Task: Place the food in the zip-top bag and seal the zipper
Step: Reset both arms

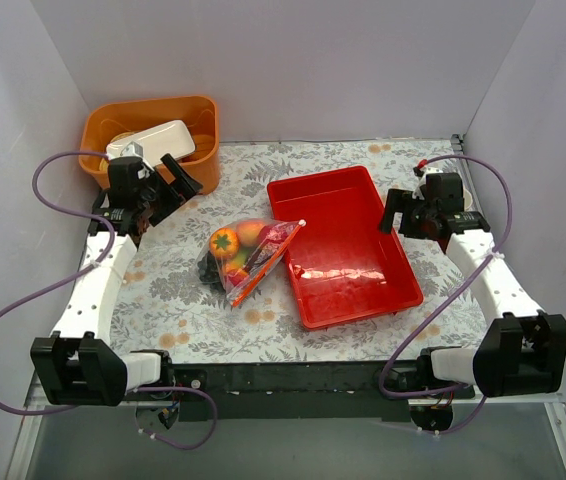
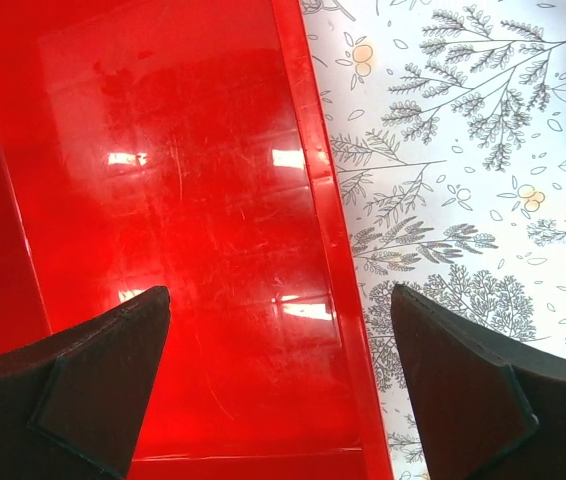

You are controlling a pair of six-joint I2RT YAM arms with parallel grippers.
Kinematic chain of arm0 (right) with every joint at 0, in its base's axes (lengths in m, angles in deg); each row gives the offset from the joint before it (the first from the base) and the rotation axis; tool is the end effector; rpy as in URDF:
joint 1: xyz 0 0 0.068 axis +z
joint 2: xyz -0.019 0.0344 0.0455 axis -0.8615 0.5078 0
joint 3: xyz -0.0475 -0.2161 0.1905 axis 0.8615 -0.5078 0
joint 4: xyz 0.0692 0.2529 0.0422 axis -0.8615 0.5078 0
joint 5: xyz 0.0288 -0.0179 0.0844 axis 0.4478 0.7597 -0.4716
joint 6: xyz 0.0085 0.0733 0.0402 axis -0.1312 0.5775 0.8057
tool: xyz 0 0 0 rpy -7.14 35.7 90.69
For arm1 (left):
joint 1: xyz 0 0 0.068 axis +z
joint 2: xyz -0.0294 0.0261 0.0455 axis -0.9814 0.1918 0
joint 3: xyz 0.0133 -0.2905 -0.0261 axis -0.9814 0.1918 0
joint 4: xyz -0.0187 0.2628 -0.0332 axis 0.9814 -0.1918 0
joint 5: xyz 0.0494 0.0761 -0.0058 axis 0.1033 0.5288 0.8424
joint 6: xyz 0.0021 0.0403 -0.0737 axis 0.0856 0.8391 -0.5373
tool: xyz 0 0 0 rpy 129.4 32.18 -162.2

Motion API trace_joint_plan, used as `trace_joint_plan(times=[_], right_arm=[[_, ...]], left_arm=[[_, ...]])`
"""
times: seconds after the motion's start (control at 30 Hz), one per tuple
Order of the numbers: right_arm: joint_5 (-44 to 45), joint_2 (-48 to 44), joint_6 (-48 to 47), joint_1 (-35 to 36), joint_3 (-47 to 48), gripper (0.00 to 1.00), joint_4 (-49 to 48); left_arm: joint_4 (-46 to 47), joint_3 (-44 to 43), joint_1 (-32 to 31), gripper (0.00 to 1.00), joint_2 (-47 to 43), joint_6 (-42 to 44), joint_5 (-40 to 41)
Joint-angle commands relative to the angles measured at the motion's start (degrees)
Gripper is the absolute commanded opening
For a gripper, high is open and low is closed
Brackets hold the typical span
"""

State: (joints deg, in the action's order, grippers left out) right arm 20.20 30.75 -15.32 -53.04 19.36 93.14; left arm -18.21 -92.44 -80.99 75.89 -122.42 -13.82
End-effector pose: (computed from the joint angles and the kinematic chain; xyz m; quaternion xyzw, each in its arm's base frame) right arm 0.2990 0.0386 0.2762 0.0319 0.9149 0.0944 0.3911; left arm 0.2995 -0.0228 0.3392 -0.4891 0.7339 -0.3451 0.3212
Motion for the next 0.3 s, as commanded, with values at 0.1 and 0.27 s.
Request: trace_joint_plan(times=[0.1,0.27], right_arm=[[0.78,-1.12,0.47,-0.20,0.80,0.98,-0.68],[1.22,-1.29,0.56,-0.20,0.89,0.98,-1.21]], left_arm=[[1.98,1.59,-0.07,0.98,-1.70,1.27,3.26],[3.74,2.56,-0.07,0.98,-2.67,2.32,6.39]])
